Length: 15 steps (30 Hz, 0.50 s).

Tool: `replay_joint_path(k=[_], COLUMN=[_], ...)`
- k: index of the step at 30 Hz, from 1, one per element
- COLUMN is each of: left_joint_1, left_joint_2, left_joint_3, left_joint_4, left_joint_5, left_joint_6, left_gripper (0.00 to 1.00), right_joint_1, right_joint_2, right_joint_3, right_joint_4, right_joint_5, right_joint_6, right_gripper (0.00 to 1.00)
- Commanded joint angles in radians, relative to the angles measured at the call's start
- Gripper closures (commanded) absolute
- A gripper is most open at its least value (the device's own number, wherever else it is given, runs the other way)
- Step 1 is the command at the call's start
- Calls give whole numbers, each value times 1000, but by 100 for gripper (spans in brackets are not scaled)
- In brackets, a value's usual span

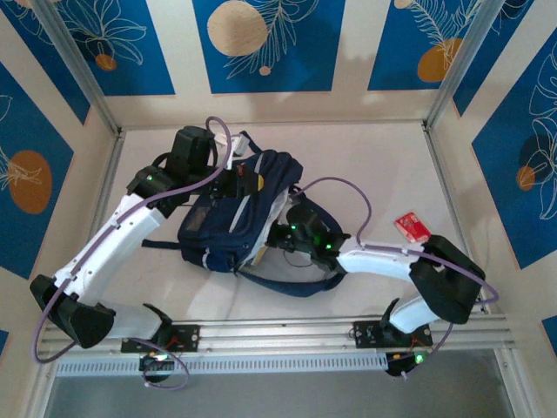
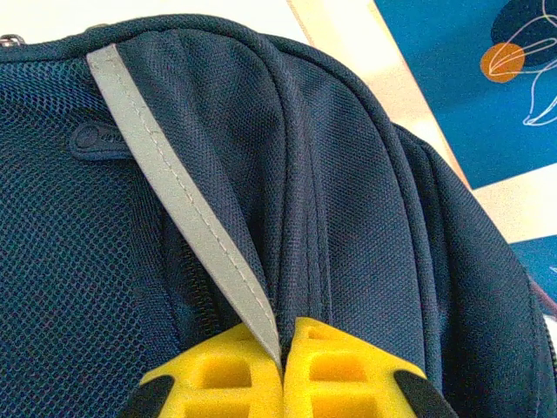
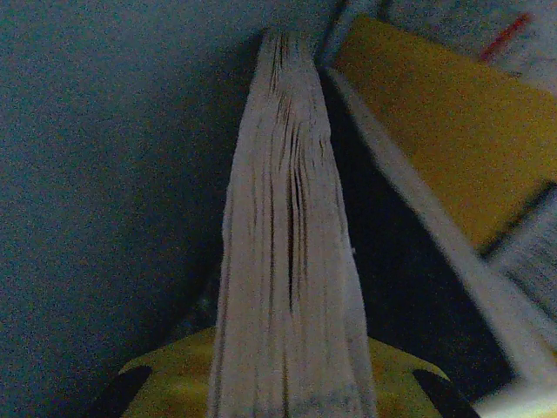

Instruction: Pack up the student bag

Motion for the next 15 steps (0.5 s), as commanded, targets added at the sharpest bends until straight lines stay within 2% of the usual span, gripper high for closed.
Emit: replay_joint_path(k=[1, 5, 8, 11, 15], left_joint_1=[7, 19, 41, 59, 93], left_joint_2=[-28, -31, -31, -38, -52], left_joint_3=[40, 41, 30, 10, -39], left_joint_4=[250, 267, 295, 309, 325], left_joint_5=[105, 108, 128, 136, 126], left_joint_6=[-25, -45, -75, -85, -98], left_gripper=[100, 100, 100, 100, 100], right_joint_1=[32, 43, 45, 45, 43], right_joint_2=[75, 176, 217, 184, 70], right_joint_3=[83, 160, 202, 197, 130], right_joint_4=[46, 56, 38, 12, -27], right_joint_5=[97, 80, 59, 51, 88], right_joint_6=[-34, -39, -49, -89, -153], right_gripper=[93, 85, 65, 47, 32])
